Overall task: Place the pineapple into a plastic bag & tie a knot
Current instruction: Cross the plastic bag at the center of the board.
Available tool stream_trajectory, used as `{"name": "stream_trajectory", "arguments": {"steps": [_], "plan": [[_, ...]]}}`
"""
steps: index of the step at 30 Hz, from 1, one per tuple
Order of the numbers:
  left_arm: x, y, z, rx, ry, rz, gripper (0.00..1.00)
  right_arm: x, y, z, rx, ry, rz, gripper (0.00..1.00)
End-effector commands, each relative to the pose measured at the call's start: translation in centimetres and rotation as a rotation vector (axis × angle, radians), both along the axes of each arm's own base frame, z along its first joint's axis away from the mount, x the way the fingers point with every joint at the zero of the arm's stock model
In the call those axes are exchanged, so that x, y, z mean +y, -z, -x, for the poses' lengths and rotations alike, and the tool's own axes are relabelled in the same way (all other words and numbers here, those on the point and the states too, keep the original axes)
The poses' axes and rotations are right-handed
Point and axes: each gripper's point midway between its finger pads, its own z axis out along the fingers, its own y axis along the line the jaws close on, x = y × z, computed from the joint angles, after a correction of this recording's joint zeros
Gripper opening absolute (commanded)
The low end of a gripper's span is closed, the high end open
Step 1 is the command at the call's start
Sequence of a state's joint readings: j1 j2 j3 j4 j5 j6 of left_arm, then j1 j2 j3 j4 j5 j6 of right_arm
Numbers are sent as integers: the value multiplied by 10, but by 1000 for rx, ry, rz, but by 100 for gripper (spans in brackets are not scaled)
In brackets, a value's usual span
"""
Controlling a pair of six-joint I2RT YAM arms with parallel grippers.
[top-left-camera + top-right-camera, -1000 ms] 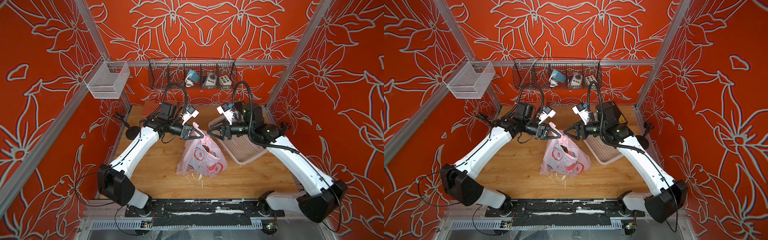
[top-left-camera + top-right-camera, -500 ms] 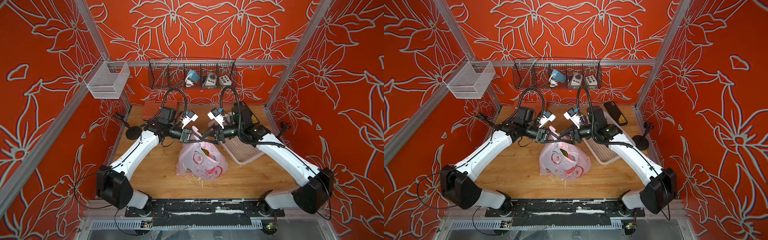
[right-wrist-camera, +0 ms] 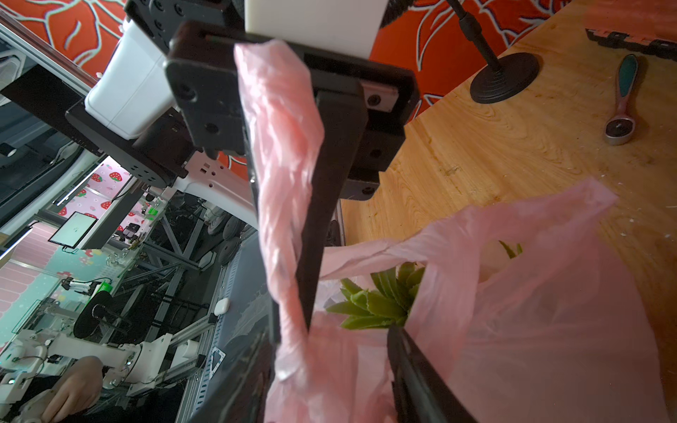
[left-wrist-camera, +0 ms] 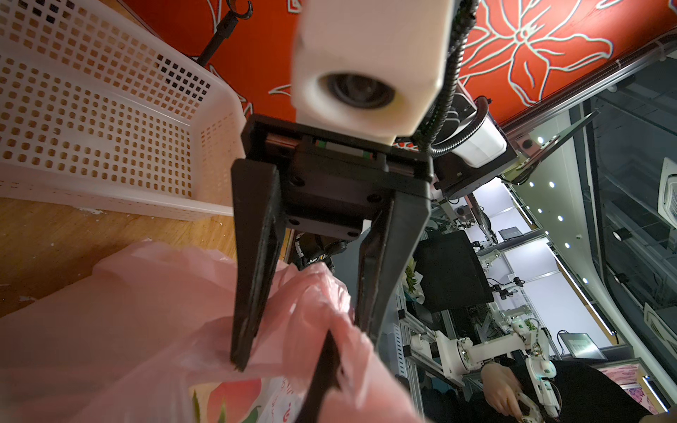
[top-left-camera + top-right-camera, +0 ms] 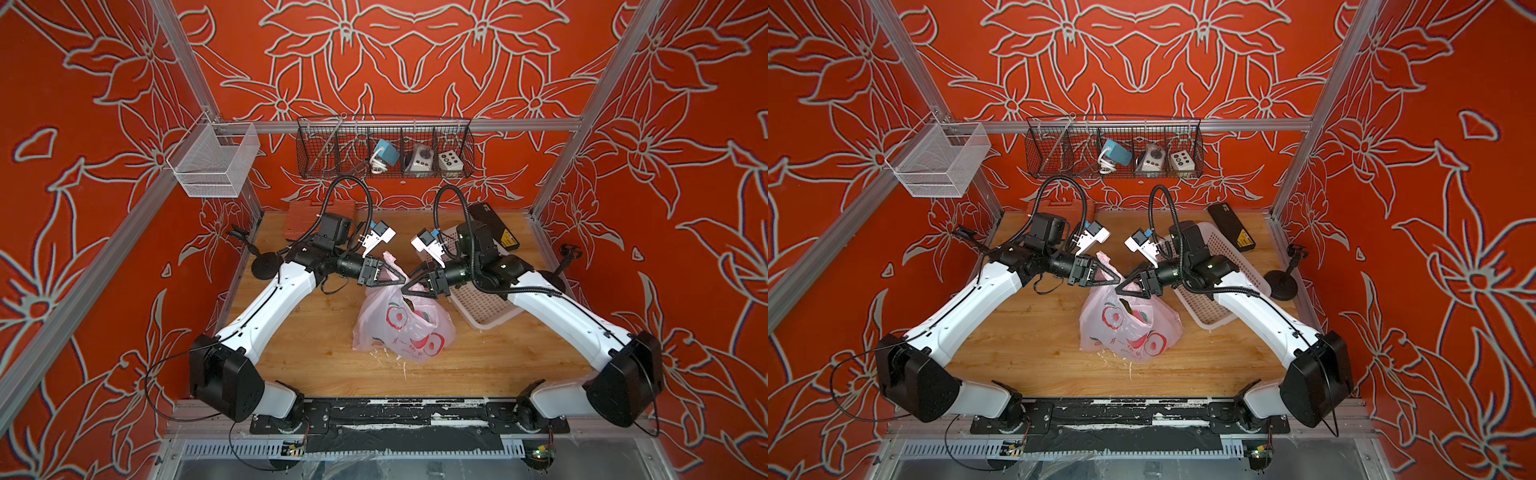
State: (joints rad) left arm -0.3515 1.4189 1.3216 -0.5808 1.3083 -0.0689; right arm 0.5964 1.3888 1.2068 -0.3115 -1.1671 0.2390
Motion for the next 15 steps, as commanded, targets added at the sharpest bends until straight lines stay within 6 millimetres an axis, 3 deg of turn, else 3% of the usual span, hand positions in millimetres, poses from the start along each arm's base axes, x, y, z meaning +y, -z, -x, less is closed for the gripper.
{"name": "stream_trajectory", "arguments": {"steps": [1, 6, 12, 15], "plan": [[4, -20, 12, -60, 32, 47, 0, -5, -10, 16, -18, -43, -34, 62], [4, -20, 13, -57, 33, 47, 0, -9, -12, 22, -29, -43, -38, 66], [4, -22, 13, -59, 33, 48, 0, -12, -7, 25, -23, -46, -27, 55], [4, -22, 14, -61, 33, 49, 0, -14, -3, 24, -19, -38, -21, 54]]}}
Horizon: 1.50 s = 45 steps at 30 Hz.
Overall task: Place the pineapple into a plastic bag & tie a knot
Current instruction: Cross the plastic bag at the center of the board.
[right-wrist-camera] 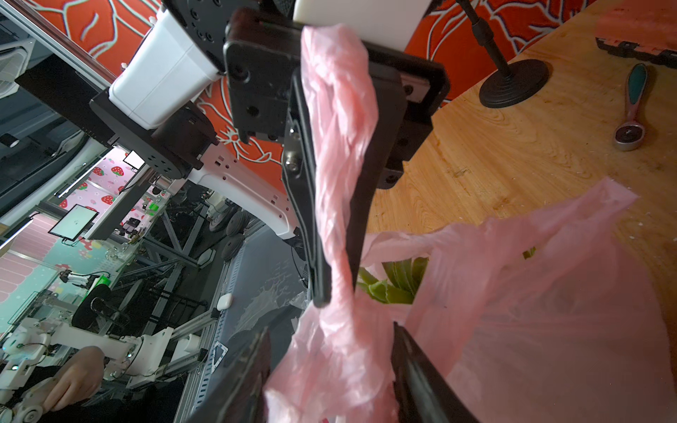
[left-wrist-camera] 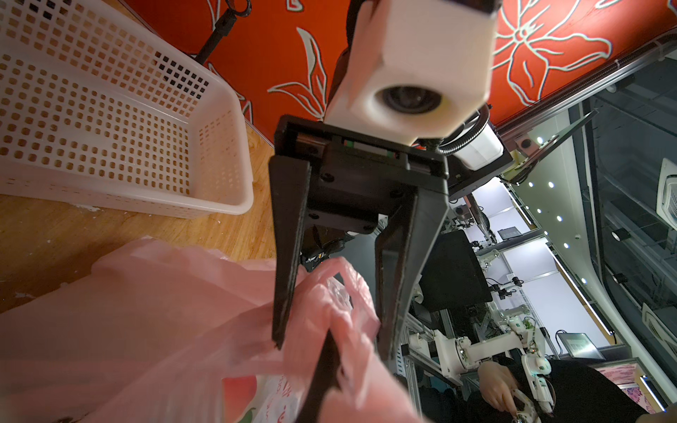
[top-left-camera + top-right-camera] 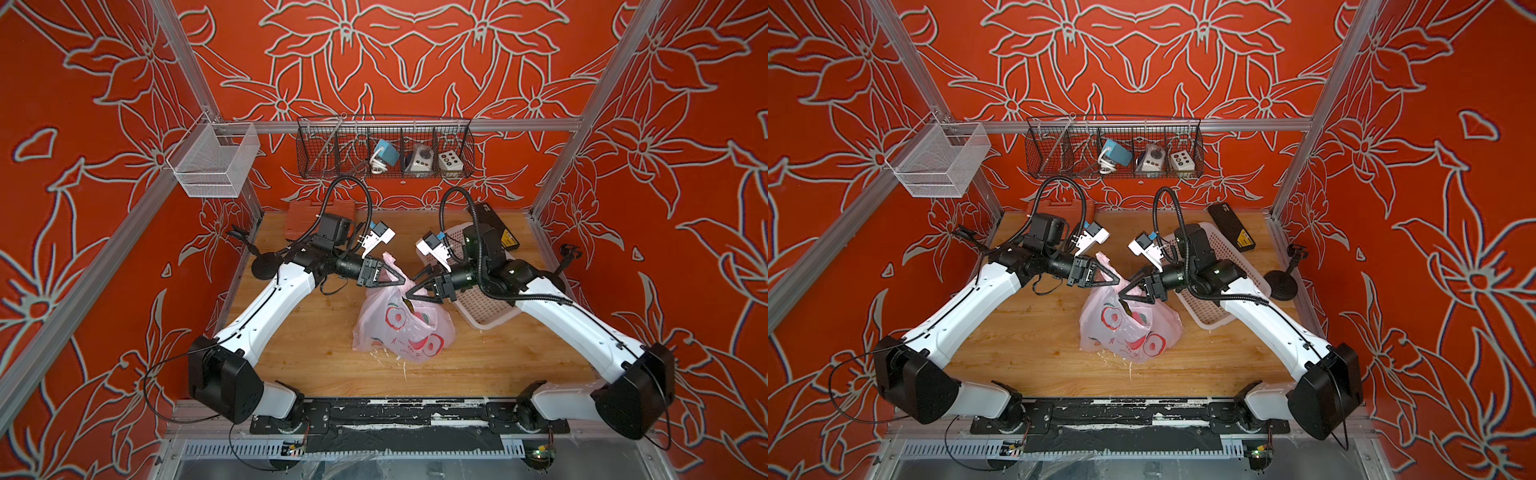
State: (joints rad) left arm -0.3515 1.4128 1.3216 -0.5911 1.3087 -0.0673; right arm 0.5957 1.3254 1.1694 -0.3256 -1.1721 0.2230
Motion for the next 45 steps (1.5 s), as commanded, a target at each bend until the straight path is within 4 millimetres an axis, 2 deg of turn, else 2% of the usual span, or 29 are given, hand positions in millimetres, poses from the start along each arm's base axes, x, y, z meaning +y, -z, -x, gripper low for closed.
{"name": "stream_trajectory", "arguments": {"steps": [1, 7, 16, 20, 24, 27, 30, 33, 39, 45], "plan": [[4, -21, 12, -63, 33, 50, 0, -5, 3, 11, 5, -29, -10, 54], [3, -21, 12, -59, 34, 55, 0, -1, 6, 4, 29, -23, -22, 58], [2, -21, 8, -53, 35, 60, 0, 7, 21, -9, 66, -7, 13, 55], [1, -17, 6, -48, 31, 51, 0, 1, 12, -6, 36, 29, 9, 72], [0, -14, 5, -40, 36, 51, 0, -18, -4, -8, -25, 130, 1, 80], [0, -16, 6, -43, 39, 55, 0, -35, -7, -22, -40, 220, -1, 80], [1, -18, 8, -49, 39, 58, 0, -46, -2, -36, 0, 265, -4, 74], [1, -20, 9, -54, 39, 60, 0, -45, 5, -41, 24, 262, 4, 70], [1, -23, 7, -59, 37, 64, 0, -41, 25, -38, 46, 234, 50, 74], [1, -23, 7, -54, 35, 64, 0, -32, 24, -33, 28, 212, 51, 73]]}}
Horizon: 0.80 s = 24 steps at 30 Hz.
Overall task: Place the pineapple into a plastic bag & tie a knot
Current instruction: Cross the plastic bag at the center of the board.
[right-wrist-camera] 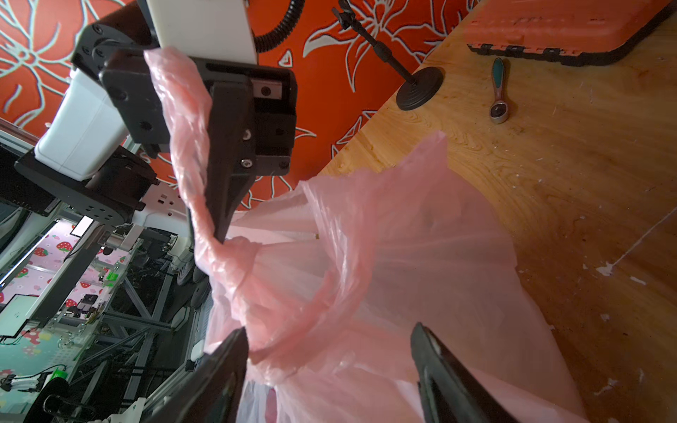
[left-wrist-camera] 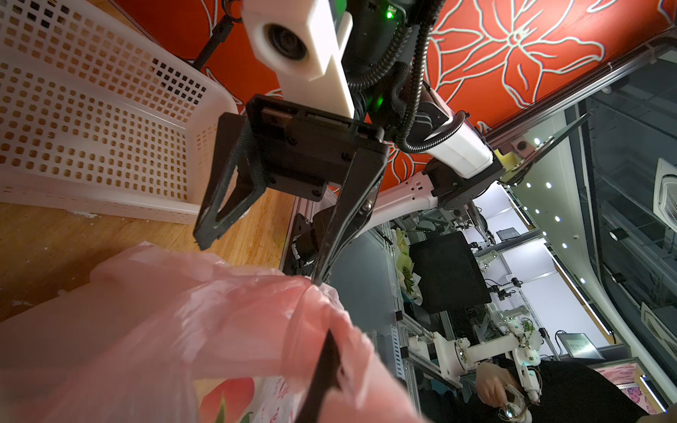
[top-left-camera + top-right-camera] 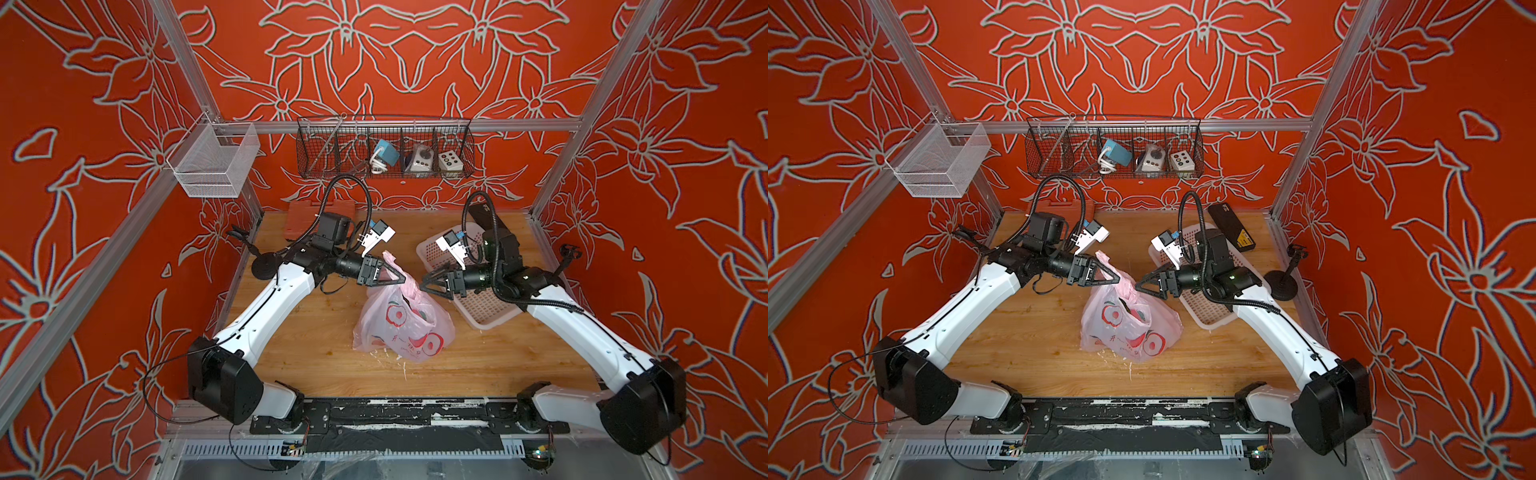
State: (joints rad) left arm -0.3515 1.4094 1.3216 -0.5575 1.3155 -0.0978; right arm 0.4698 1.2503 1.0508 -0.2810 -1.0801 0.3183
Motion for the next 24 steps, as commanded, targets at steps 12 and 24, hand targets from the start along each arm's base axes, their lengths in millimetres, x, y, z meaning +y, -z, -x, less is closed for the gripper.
{"name": "stream_trajectory", "arguments": {"steps": [12, 24], "plan": [[0, -18, 9, -46, 42, 54, 0, 32, 10, 11, -62, -74, 77, 72], [-5, -15, 14, -29, 65, 48, 0, 45, 9, -21, -142, 17, 151, 70]]}}
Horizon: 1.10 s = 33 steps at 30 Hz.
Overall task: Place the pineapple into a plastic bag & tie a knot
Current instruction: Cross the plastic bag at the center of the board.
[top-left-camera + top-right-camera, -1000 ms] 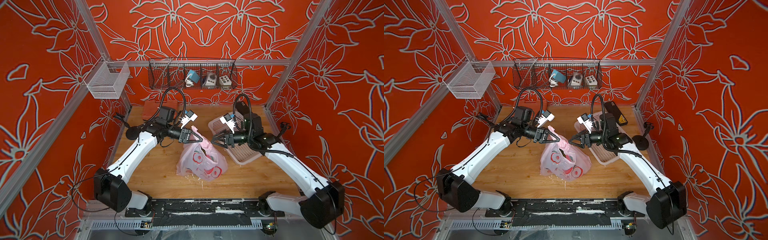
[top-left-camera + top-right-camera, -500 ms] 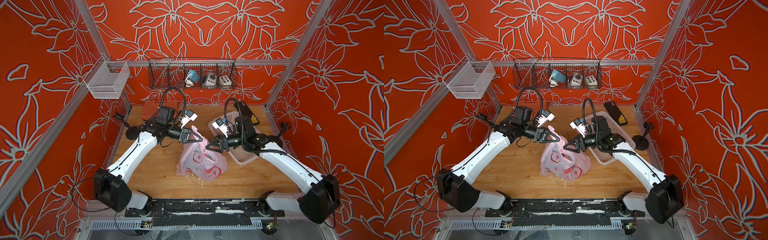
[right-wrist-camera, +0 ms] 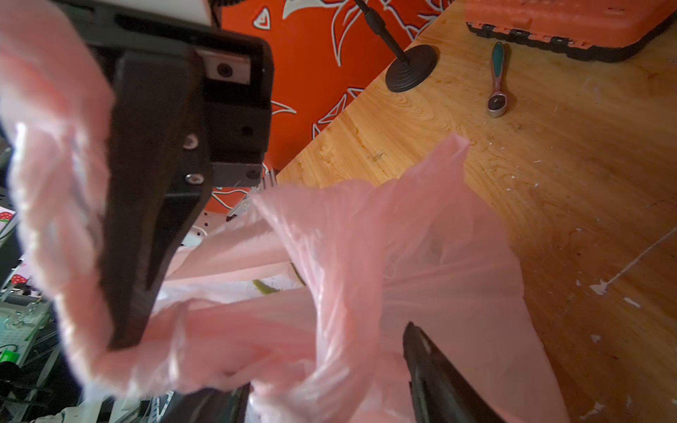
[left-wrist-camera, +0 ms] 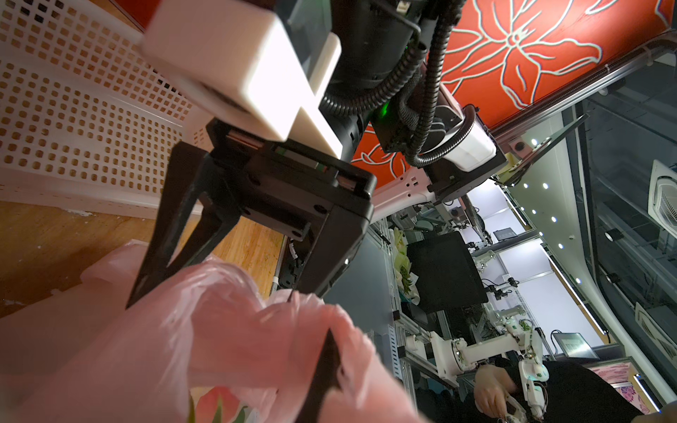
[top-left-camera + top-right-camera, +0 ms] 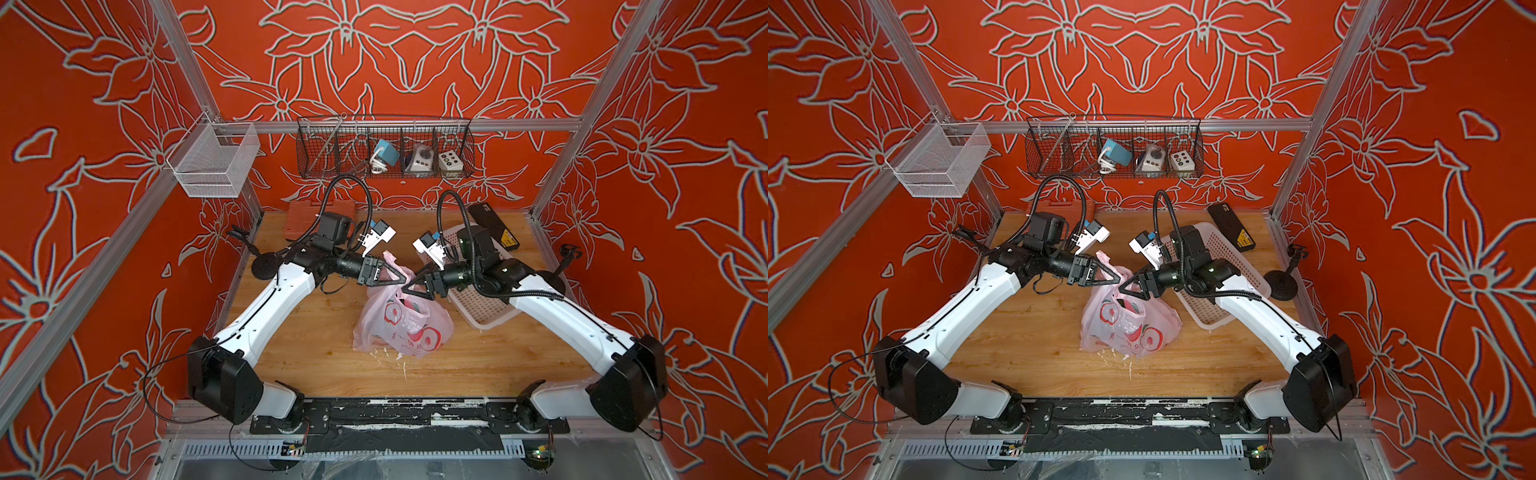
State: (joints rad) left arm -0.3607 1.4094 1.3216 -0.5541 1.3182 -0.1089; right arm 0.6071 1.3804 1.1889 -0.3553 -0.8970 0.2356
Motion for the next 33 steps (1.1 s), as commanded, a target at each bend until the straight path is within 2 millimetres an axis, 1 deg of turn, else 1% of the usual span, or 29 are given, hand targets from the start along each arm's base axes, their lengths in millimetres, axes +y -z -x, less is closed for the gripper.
{"name": "stream_trajectory", "arguments": {"steps": [1, 3, 6, 11, 14, 16, 21, 26, 29, 31, 32, 33], "plan": [[-4, -15, 12, -37, 58, 47, 0, 8, -6, -13, -85, 31, 29, 72], [-4, -14, 13, -34, 60, 46, 0, 11, -9, -15, -116, 43, 36, 74], [-4, -13, 13, -31, 62, 44, 0, 12, -20, -15, -166, 58, 24, 78], [-4, -14, 14, -33, 64, 45, 0, 10, -38, -16, -235, 90, -18, 83], [-4, -15, 14, -35, 67, 52, 0, 18, -47, -10, -240, 62, -80, 82], [-5, -17, 15, -36, 70, 57, 0, 25, -48, -5, -226, 31, -113, 80], [-5, -18, 17, -34, 73, 58, 0, 44, -49, 4, -184, -23, -158, 72], [-6, -15, 17, -26, 73, 55, 0, 53, -62, 10, -162, -33, -229, 60], [-6, -15, 17, -27, 69, 57, 0, 62, -61, 17, -139, -68, -235, 48], [-6, -15, 15, -25, 61, 58, 0, 68, -59, 22, -120, -89, -233, 35], [-6, -14, 14, -23, 56, 58, 0, 71, -58, 23, -111, -92, -233, 31], [-7, -13, 13, -20, 49, 54, 0, 73, -58, 23, -97, -92, -240, 24]]}}
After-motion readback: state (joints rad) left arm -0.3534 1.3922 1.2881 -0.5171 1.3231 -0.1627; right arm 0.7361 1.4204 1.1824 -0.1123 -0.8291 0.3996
